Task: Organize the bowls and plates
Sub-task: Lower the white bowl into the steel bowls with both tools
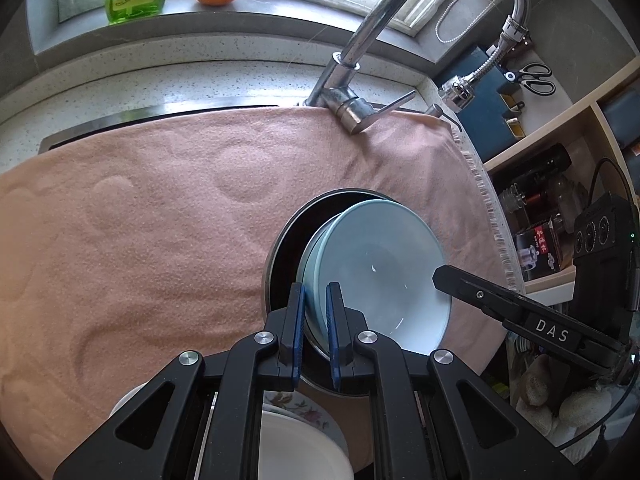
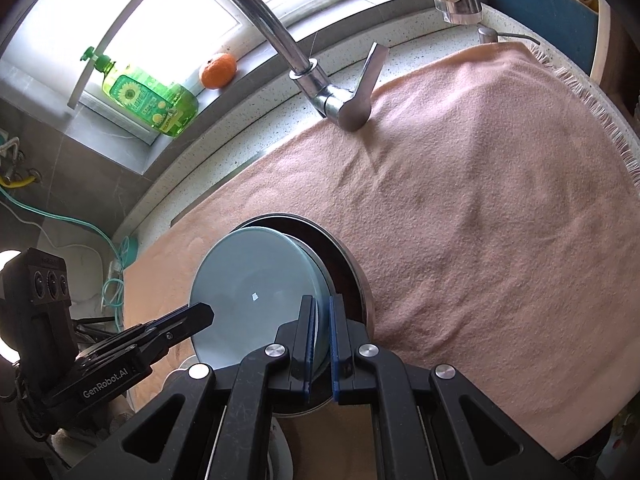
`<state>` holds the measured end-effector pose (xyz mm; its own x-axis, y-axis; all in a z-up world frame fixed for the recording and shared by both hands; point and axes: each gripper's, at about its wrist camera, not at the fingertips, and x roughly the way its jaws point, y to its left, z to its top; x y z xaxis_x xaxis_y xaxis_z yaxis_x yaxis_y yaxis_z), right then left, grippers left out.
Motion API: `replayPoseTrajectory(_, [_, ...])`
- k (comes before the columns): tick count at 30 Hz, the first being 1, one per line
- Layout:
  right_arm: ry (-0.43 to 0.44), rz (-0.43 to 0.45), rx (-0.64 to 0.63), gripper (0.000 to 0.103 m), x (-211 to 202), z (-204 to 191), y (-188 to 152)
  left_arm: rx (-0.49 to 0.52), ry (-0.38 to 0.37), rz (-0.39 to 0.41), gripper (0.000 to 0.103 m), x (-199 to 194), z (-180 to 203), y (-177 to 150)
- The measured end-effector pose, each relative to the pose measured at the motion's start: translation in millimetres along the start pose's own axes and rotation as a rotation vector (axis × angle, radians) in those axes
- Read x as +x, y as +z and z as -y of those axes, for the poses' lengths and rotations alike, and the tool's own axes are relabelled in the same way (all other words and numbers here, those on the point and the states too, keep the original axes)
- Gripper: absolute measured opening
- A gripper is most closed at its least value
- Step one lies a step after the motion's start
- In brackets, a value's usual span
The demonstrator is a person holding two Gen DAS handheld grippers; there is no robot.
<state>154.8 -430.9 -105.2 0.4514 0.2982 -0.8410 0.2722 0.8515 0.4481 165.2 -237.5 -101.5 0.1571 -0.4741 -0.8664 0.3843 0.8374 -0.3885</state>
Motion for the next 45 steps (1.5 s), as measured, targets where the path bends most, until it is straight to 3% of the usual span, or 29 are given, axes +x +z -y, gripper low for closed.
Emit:
replayPoseTrajectory(18, [0.0, -0.005, 0.0, 0.009, 2, -2, -2, -0.021, -0.029, -0.003, 0.013, -7, -10, -2])
replayPoseTrajectory(25, [0.037, 0.032, 0.037, 0.017, -7, 4, -6, -0.049, -0.058, 0.028, 0.013, -23, -20, -8])
replayPoseTrajectory(31, [0.054, 0.087, 0.073, 0.017, -19, 4, -10, -0.081, -0.073, 0.045, 0.013, -33, -35, -14])
replayPoseTrajectory(37, [0.004, 0.177, 0.085, 0.017, -35, 9, -19, -0.096, -0.077, 0.031, 0.013, -32, -49, -18])
replayPoseTrajectory(45, [-0.022, 0.184, 0.153, 0.017, -35, 23, -32, -0.055, -0.085, 0.001, 0.013, -26, -47, -15])
